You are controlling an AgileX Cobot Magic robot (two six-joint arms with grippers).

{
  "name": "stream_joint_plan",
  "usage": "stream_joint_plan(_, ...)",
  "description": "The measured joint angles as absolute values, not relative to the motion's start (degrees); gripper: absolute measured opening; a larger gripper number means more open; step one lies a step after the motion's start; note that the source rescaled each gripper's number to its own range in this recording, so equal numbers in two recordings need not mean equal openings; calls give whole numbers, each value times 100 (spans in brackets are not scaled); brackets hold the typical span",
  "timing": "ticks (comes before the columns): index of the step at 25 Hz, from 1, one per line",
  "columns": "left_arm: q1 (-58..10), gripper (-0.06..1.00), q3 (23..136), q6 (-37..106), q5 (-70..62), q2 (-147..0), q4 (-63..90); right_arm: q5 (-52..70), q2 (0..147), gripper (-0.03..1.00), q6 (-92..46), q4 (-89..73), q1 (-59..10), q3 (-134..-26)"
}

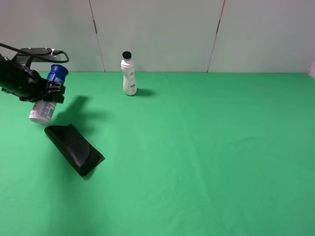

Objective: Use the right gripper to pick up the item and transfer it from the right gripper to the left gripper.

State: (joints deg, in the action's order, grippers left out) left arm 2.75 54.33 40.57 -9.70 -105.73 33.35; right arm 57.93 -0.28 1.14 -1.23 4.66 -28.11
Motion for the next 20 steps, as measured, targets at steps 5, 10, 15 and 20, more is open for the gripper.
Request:
stream_joint_plan(5,275,2,5481,4057,-746,-10815,3335,5793,-28,100,114,-123,466,-2811)
stream_joint_plan(10,275,2,5489,4057,-667,-11036,3347,5793,-28,100,114,-123,466,-2811)
stream_joint_plan(15,275,2,5528,4055,-625,-11174,3372,5793,-28,100,114,-123,466,-2811)
stream_joint_plan(20,275,2,5547,4060,-536,-11174,3377,5793,-28,100,114,-123,466,-2811)
